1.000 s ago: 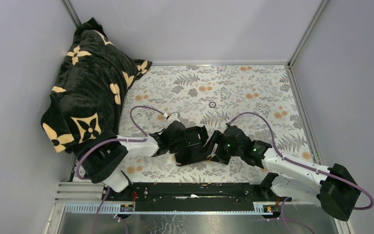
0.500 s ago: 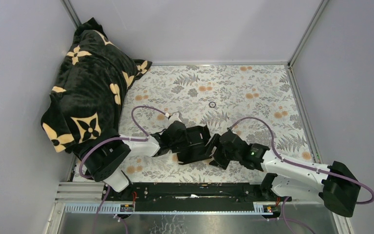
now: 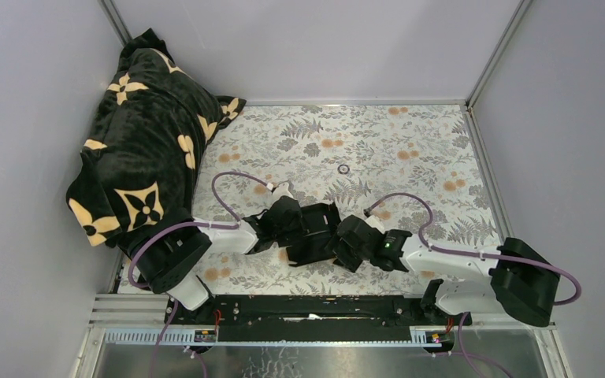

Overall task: Fold the paper box
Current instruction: Fold the paper box at the center of the board.

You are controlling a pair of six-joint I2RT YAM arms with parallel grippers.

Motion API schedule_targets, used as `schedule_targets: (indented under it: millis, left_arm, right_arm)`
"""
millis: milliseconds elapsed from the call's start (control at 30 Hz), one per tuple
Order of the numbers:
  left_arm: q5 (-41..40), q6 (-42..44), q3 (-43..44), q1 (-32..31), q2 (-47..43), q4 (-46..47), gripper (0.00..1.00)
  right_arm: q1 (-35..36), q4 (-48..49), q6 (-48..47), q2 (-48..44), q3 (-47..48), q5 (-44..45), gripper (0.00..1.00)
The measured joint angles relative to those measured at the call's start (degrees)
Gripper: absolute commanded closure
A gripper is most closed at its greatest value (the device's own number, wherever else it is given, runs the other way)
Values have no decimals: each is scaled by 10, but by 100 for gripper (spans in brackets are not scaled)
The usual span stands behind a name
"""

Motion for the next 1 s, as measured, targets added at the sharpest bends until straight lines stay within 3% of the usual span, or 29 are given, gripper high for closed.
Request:
schedule_targets:
  millis: [300,533,767,1000]
  left_arm:
    - [2,0,-7,0,-5,6,100]
    - [15,2,-10,0,-33,-19,100]
    - [24,5,-15,0,-61,-64,99]
    - [26,7,-15,0,-75,-74,100]
  right_arm:
    - [-1,27,10,52,19,33,76]
    - [-52,27,-43,21,23,33,78]
    - [-150,-22,-176,24,58,-4,78]
    - [-218,-35,-327,91,104,-85,77]
